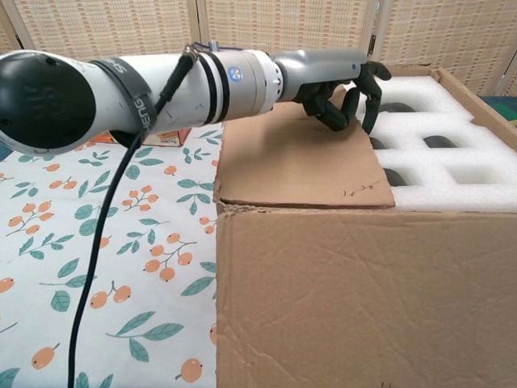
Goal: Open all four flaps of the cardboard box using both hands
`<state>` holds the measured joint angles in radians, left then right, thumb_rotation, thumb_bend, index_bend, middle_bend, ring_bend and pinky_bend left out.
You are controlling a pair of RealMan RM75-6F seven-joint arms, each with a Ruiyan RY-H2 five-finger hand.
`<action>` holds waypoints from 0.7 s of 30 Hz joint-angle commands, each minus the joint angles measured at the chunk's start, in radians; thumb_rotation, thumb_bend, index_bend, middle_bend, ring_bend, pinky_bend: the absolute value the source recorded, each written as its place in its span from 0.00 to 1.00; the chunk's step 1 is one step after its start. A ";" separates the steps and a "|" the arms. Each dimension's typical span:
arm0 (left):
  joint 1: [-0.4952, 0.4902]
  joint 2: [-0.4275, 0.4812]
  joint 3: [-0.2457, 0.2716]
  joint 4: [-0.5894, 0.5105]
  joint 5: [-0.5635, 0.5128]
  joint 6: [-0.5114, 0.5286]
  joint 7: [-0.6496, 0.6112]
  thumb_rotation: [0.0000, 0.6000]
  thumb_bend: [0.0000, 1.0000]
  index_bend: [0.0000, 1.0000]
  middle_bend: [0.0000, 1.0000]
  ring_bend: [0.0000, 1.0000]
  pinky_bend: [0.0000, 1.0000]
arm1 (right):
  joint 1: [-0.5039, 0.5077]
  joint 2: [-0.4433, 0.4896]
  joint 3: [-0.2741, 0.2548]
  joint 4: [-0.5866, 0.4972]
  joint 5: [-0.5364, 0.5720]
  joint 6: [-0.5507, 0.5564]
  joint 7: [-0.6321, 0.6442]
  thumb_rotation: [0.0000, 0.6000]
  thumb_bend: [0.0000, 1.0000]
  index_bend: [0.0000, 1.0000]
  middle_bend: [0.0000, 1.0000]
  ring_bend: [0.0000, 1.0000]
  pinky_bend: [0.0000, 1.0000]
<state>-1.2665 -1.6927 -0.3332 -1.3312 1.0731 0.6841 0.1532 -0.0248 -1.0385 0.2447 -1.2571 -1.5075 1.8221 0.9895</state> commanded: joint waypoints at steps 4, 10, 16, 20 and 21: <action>-0.010 -0.002 0.017 0.011 -0.017 -0.026 0.004 1.00 1.00 0.54 0.00 0.00 0.00 | 0.000 0.005 -0.008 0.012 -0.013 0.002 0.015 1.00 0.20 0.36 0.00 0.00 0.00; -0.017 -0.001 0.023 -0.002 -0.024 -0.014 0.025 1.00 1.00 0.56 0.00 0.00 0.00 | 0.007 0.013 -0.022 0.020 -0.026 -0.017 0.018 1.00 0.20 0.35 0.00 0.00 0.00; -0.017 0.008 0.028 -0.018 -0.018 0.022 0.063 1.00 1.00 0.57 0.00 0.00 0.00 | 0.012 0.022 -0.036 0.014 -0.039 -0.027 0.013 1.00 0.20 0.34 0.00 0.00 0.00; -0.015 0.033 0.039 -0.053 -0.033 0.060 0.138 1.00 1.00 0.57 0.00 0.00 0.00 | 0.018 0.023 -0.041 0.009 -0.042 -0.038 0.000 1.00 0.20 0.34 0.00 0.00 0.00; -0.015 0.040 0.042 -0.062 -0.042 0.071 0.165 1.00 1.00 0.57 0.00 0.00 0.00 | 0.021 0.024 -0.044 0.008 -0.044 -0.042 -0.007 1.00 0.20 0.34 0.00 0.00 0.00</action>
<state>-1.2824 -1.6699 -0.2993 -1.3723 1.0458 0.7336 0.2753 -0.0065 -1.0155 0.2032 -1.2475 -1.5497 1.7837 0.9876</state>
